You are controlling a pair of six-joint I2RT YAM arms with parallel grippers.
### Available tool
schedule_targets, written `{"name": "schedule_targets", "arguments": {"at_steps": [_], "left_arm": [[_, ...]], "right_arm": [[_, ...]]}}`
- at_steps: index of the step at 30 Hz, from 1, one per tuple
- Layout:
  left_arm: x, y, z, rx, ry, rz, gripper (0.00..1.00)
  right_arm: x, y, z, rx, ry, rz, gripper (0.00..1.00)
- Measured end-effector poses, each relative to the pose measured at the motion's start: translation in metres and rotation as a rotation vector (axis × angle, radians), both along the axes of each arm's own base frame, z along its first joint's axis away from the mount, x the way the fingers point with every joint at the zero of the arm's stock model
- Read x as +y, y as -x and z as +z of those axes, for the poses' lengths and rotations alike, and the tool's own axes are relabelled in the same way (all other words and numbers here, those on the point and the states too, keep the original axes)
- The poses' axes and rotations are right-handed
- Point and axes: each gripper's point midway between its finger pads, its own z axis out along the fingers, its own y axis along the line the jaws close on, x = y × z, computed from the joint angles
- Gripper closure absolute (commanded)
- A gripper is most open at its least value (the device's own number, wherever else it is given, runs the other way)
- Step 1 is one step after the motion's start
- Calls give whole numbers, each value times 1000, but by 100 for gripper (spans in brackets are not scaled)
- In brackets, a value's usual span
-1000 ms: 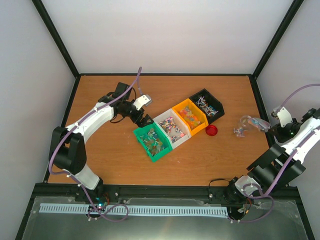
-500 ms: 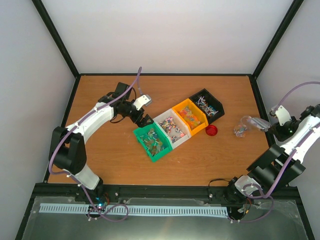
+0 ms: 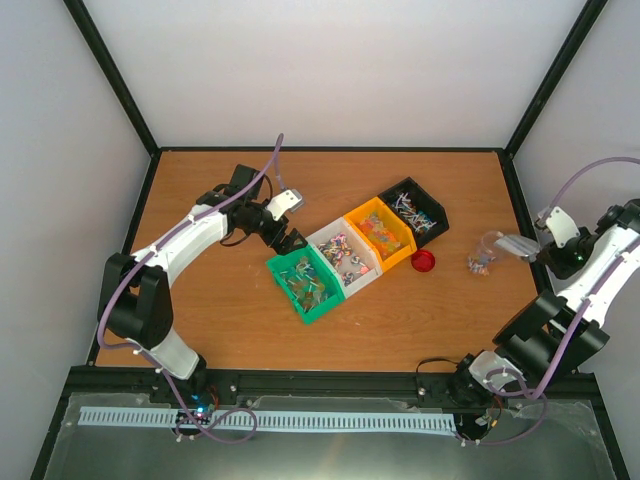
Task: Pack the candies
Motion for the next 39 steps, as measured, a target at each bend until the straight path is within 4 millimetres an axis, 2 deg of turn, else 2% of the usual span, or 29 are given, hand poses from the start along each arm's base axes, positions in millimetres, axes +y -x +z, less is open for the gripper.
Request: {"name": "schedule_targets", "arguments": {"at_steps": [12,29,34,37,39], "left_arm": [[-1,1,1,2,6,-3,0],[-2,2,1,6,14,-9,0],[-2,1,-2,14,12,-9,0],[-2,1,-5,21,8,-9,0],[-2,1,-6,23,6,-9,0]], "right_arm": [[-1,-2,12,14,79,34,97],[13,-2,26,8,173,90,97],[22,-21,48,-86,130,44,97],[43,-42,61,-150,81,41,97],[64,-56,66,-172,50,51,97]]}}
